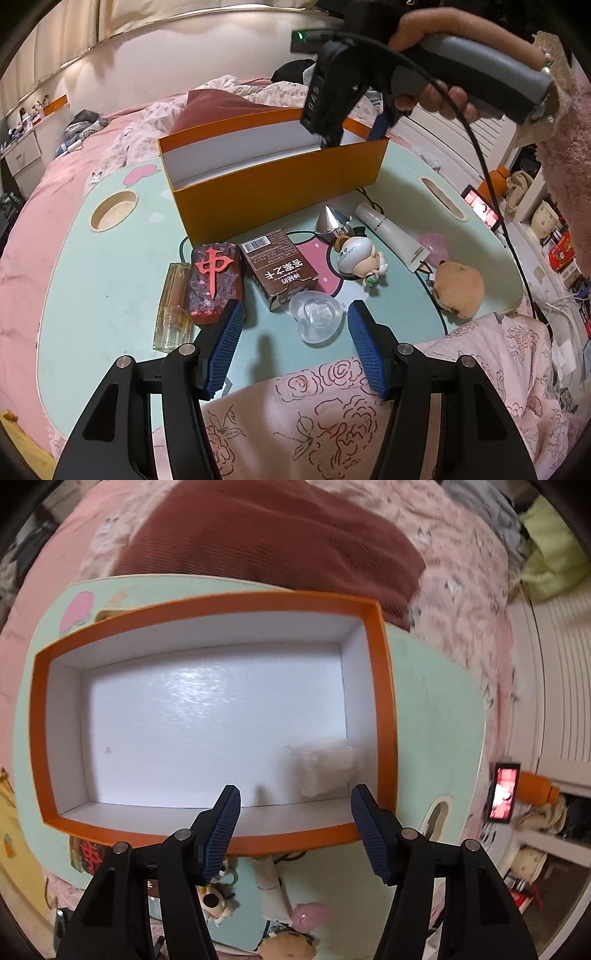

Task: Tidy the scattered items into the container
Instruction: 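Reach into the box and grasp the crumpled clear plastic bag with the right tool, then lift the plastic bag out and lower it onto the table with the right tool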

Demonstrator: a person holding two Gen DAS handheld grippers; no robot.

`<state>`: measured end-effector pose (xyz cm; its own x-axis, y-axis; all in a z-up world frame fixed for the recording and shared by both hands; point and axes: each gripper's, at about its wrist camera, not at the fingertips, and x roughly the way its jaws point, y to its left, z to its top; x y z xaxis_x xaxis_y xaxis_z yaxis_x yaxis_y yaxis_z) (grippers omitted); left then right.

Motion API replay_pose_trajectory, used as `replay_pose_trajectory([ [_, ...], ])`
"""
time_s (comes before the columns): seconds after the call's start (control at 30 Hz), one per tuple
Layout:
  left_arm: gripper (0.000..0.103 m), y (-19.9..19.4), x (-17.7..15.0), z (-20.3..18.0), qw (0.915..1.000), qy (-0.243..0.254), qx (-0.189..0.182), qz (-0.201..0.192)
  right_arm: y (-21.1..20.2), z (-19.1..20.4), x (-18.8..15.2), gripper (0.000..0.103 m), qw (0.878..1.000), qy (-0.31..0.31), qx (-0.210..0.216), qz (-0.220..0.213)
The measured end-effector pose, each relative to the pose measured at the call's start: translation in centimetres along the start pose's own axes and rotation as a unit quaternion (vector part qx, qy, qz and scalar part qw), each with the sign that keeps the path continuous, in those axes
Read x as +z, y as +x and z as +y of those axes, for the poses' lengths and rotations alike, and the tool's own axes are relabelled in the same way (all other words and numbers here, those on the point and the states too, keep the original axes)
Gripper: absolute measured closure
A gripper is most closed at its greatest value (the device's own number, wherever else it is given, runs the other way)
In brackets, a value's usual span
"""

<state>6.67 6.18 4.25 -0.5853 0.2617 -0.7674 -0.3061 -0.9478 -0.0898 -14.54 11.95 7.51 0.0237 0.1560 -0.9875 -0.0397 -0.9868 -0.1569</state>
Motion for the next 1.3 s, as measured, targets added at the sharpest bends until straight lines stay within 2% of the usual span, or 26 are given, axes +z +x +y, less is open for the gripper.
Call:
replay_pose_trajectory([
  [0.13,0.044,-0.1,0.1,0.0,1.0,-0.002,0.002,-0.001,2.2,0.1,-0.1,0.046,0.999,0.015,-0.001,0.035],
  [0.17,0.044,-0.1,0.1,0.0,1.0,-0.001,0.002,-0.002,2.7,0.3,-0.4,0.058,0.999,0.022,0.001,0.045],
  [0.2,0.044,-0.1,0.1,0.0,1.0,-0.001,0.002,-0.002,3.1,0.7,-0.5,0.076,0.998,0.025,0.007,0.057],
  [0.27,0.044,-0.1,0.1,0.0,1.0,0.001,0.003,-0.002,3.2,0.9,-0.9,0.093,0.997,0.024,0.042,0.06],
  [0.3,0.044,-0.1,0.1,0.0,1.0,0.001,0.003,-0.002,3.2,1.0,-1.2,0.096,0.997,0.021,0.045,0.056],
  [0.43,0.044,-0.1,0.1,0.1,1.0,-0.003,0.002,-0.001,2.8,1.2,-2.3,0.098,0.999,0.013,0.029,0.033],
  [0.6,0.044,0.1,0.0,0.1,1.0,-0.004,0.0,0.003,0.8,0.1,-3.4,0.099,0.998,0.028,0.054,-0.008],
  [0.73,0.044,0.1,-0.1,0.0,1.0,-0.001,0.001,0.004,-1.2,-0.5,-4.0,0.098,0.996,0.033,0.079,-0.025],
  [0.77,0.044,0.2,-0.1,0.0,1.0,0.0,0.001,0.005,-1.8,-0.5,-4.0,0.091,0.996,0.034,0.08,-0.034],
  [0.8,0.044,0.2,-0.1,0.0,1.0,0.0,0.001,0.005,-2.4,-0.7,-3.8,0.075,0.996,0.032,0.073,-0.044],
  [0.83,0.044,0.2,-0.1,0.0,1.0,-0.001,0.001,0.005,-2.7,-1.1,-3.4,0.064,0.996,0.03,0.066,-0.055],
  [0.87,0.044,0.2,-0.1,0.1,1.0,-0.002,0.0,0.005,-2.9,-1.1,-3.2,0.045,0.996,0.03,0.062,-0.065],
  [0.9,0.044,0.2,-0.1,0.1,1.0,-0.002,-0.001,0.006,-2.8,-1.4,-2.9,0.038,0.995,0.031,0.06,-0.073],
  [1.13,0.044,0.1,-0.1,0.1,1.0,-0.002,0.001,0.005,1.1,-2.0,0.3,0.039,0.996,0.037,0.049,-0.058],
  [1.17,0.044,0.1,-0.1,0.2,1.0,-0.003,0.0,0.004,1.8,-2.1,0.4,0.047,0.996,0.04,0.054,-0.051],
  [1.2,0.044,0.1,-0.1,0.3,1.0,-0.005,-0.001,0.005,2.2,-2.1,0.6,0.061,0.997,0.044,0.046,-0.046],
  [1.23,0.044,0.2,-0.1,0.3,1.0,-0.006,-0.002,0.006,2.2,-2.0,0.5,0.069,0.997,0.044,0.031,-0.049],
  [1.27,0.044,0.2,-0.1,0.4,0.9999,-0.009,-0.004,0.007,2.2,-2.0,0.5,0.072,0.997,0.042,0.03,-0.049],
  [1.3,0.044,0.3,-0.1,0.6,0.9999,-0.012,-0.006,0.008,2.2,-2.1,0.4,0.072,0.997,0.041,0.048,-0.045],
])
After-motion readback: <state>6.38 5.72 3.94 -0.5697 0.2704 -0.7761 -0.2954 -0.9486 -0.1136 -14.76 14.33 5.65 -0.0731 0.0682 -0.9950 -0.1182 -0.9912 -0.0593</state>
